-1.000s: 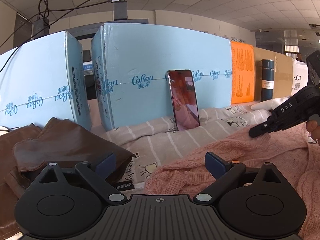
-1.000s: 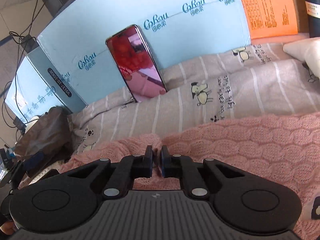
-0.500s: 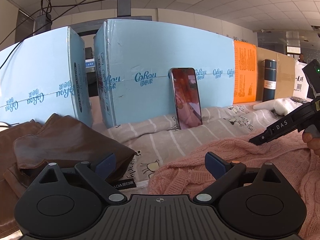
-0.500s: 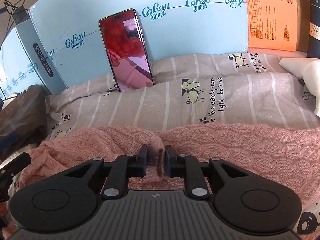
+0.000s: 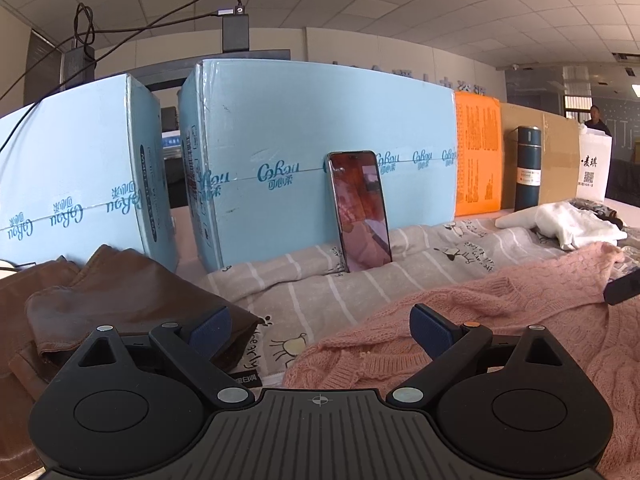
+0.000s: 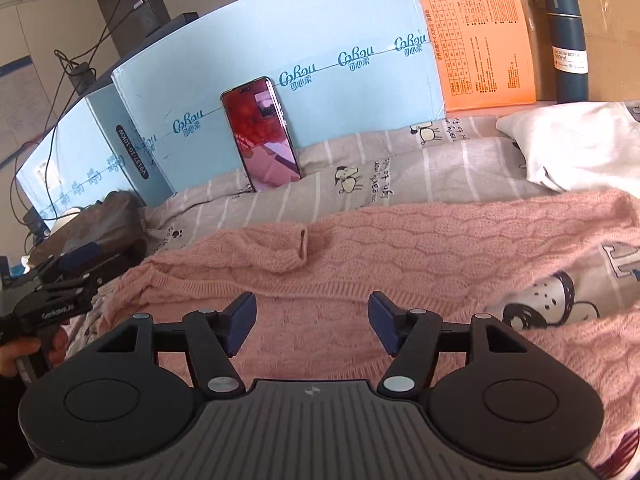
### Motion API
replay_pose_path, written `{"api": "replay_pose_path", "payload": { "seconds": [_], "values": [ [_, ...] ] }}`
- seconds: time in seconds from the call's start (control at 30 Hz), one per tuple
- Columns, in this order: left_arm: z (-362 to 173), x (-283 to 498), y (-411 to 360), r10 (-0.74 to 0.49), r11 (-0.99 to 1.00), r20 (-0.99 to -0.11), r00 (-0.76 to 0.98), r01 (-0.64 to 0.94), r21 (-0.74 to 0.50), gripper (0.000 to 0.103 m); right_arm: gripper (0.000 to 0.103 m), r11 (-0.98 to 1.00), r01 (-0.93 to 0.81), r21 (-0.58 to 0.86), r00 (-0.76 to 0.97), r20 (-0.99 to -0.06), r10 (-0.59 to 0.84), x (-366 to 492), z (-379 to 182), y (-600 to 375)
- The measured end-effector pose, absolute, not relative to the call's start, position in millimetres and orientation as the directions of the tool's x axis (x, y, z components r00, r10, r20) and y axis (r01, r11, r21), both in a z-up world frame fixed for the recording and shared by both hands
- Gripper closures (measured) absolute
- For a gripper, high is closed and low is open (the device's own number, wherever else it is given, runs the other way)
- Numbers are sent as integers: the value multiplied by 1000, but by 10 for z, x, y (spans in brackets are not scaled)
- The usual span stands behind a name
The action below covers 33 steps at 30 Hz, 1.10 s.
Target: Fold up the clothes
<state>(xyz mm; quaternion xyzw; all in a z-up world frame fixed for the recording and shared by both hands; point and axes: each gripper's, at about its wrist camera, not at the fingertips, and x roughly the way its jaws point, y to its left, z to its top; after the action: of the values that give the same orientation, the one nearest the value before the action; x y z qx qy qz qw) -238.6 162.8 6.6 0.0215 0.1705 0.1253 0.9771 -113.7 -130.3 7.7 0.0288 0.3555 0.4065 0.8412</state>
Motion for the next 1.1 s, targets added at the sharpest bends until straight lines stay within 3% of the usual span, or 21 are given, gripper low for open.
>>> {"api": "replay_pose_path", "payload": {
  "seconds": [0.27,0.57,0.73,0.8,0.83,0.97,1.1],
  "values": [
    [5,-2712,1349,180,976,-397,900,-114,184,5,37,596,-697,399,291,-603,743,-1329,-118,-1437],
    [-186,-3033,1365,304,947,-477,825,-205,248,5,36,545,-748,378,232,-621,749,-1476,-162,-1274],
    [-219,-3049,1342,323,939,-480,816,-214,268,5,52,501,-792,350,211,-612,762,-1615,-143,-1264],
    [-217,-3055,1332,322,939,-474,819,-213,271,5,68,501,-802,324,228,-609,760,-1672,-134,-1271],
    [-216,-3059,1328,322,939,-471,821,-213,271,5,72,499,-801,331,226,-605,764,-1679,-126,-1282],
    [-184,-3092,1325,311,944,-455,834,-214,252,5,83,491,-803,338,239,-572,785,-1723,-73,-1336],
    [-121,-3135,1299,301,947,-421,855,-217,238,5,84,441,-817,372,250,-460,852,-1776,113,-1522]
  ]
}}
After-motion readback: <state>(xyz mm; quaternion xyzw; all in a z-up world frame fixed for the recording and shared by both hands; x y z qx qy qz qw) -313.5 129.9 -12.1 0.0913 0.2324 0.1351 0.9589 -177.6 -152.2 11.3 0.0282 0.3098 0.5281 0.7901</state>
